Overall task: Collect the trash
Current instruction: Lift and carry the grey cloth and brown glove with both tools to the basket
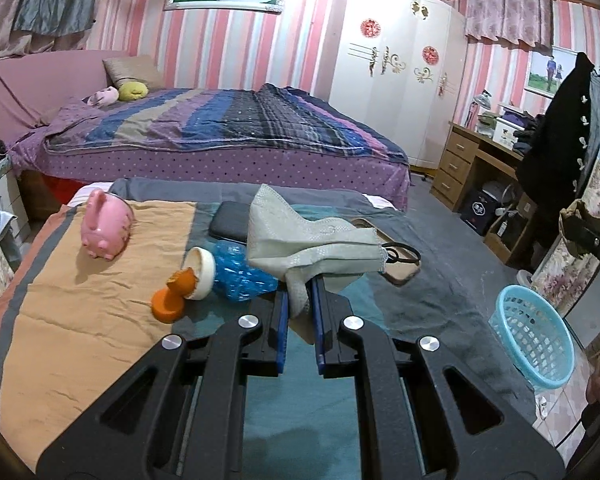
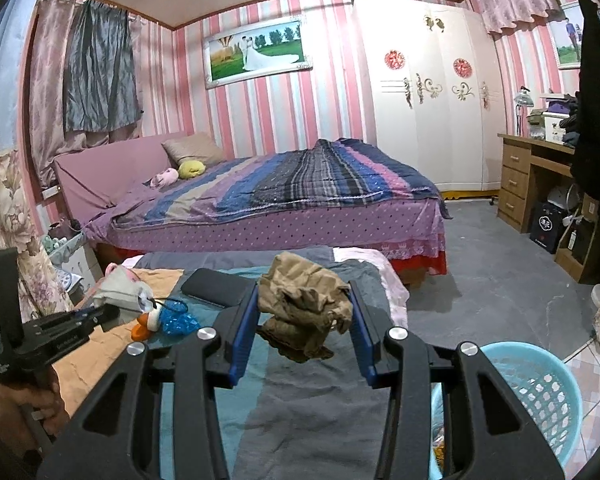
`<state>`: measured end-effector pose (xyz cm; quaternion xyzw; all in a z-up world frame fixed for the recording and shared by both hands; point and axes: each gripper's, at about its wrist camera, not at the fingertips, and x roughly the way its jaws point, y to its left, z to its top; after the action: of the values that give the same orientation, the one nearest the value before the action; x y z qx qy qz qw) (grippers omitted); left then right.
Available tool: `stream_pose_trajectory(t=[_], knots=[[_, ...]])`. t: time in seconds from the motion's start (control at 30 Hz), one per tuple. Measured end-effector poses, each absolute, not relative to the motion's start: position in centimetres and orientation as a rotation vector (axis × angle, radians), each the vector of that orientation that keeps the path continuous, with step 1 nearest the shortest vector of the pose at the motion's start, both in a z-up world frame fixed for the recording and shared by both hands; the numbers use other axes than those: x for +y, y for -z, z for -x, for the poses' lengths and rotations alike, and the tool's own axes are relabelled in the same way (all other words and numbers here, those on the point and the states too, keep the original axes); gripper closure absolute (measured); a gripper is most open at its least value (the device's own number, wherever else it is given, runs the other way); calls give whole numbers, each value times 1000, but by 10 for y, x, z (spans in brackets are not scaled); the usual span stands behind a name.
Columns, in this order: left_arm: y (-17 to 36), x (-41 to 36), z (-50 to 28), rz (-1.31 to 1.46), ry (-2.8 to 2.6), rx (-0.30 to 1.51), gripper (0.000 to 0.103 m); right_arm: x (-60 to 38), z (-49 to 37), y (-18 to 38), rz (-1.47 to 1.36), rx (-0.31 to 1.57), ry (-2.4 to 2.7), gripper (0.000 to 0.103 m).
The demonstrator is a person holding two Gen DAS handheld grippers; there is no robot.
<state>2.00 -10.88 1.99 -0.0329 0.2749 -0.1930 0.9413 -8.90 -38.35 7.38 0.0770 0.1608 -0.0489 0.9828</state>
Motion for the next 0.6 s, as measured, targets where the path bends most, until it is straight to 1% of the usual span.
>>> stream_pose_trajectory(t=[0.6], knots=[[-28, -165, 4, 61, 540, 550, 94, -426, 117, -71, -208, 327, 260, 60]])
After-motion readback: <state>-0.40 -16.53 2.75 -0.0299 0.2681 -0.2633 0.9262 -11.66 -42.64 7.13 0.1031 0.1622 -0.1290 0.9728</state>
